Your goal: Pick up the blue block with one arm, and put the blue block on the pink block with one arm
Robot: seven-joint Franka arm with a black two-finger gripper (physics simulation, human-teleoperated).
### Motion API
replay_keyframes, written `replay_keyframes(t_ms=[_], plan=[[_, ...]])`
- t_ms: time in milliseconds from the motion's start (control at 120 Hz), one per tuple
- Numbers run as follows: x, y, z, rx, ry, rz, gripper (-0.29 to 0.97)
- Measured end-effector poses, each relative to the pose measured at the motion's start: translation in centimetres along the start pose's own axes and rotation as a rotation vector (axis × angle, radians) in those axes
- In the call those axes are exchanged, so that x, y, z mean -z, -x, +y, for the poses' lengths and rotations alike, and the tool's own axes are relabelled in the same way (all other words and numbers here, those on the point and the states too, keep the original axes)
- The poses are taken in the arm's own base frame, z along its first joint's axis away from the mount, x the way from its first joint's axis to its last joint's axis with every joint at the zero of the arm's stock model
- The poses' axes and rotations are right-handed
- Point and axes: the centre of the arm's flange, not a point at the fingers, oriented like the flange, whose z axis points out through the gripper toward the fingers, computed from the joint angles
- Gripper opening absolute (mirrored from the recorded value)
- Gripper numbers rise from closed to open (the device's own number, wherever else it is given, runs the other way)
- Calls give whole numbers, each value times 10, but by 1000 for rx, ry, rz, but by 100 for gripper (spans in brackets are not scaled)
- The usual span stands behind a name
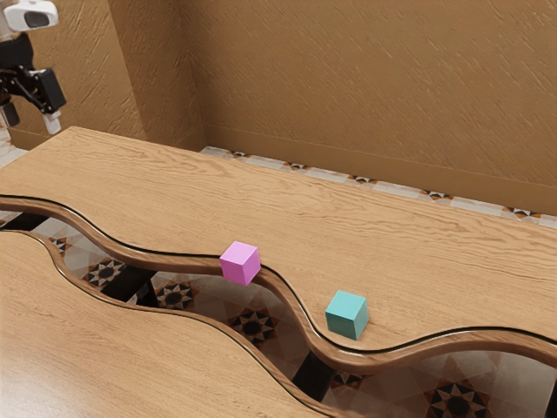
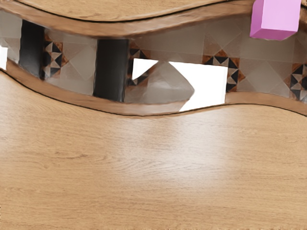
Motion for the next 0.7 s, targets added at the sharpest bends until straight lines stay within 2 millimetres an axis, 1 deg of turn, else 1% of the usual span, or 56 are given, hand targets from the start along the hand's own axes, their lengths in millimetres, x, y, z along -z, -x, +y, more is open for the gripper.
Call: replay_keyframes(t_ms=[92, 108, 125, 142, 158, 175, 192, 208, 225, 242, 258, 283, 317, 342, 367, 383, 442, 458, 483, 517, 558, 583, 658, 675, 700], plan=[[0, 1, -2, -18, 3, -4, 68], [2, 2, -1, -21, 3, 1, 68], [11, 4, -1, -25, -2, 18, 68], [38, 11, 4, -32, -15, 68, 68], [73, 23, 21, -60, -34, 131, 68], [104, 38, 48, -104, -49, 186, 68], [128, 55, 81, -159, -58, 231, 68], [142, 71, 118, -219, -64, 252, 68], [138, 81, 159, -287, -66, 238, 68], [122, 88, 192, -341, -62, 200, 68], [101, 96, 217, -377, -59, 158, 68], [69, 113, 244, -409, -65, 104, 68], [30, 132, 274, -437, -80, 49, 68], [-2, 140, 286, -441, -88, 7, 68], [-39, 146, 293, -437, -91, -41, 68], [-58, 149, 299, -439, -95, -63, 68], [-111, 156, 323, -455, -93, -96, 68], [-129, 158, 330, -461, -96, -102, 68], [-162, 158, 341, -469, -94, -118, 68], [-195, 153, 351, -470, -71, -134, 68], [-229, 137, 357, -448, -12, -152, 68], [-243, 128, 363, -433, 25, -140, 68], [-266, 106, 377, -384, 116, -64, 68], [-269, 100, 378, -366, 131, -45, 68], [-281, 88, 378, -332, 135, -23, 68]])
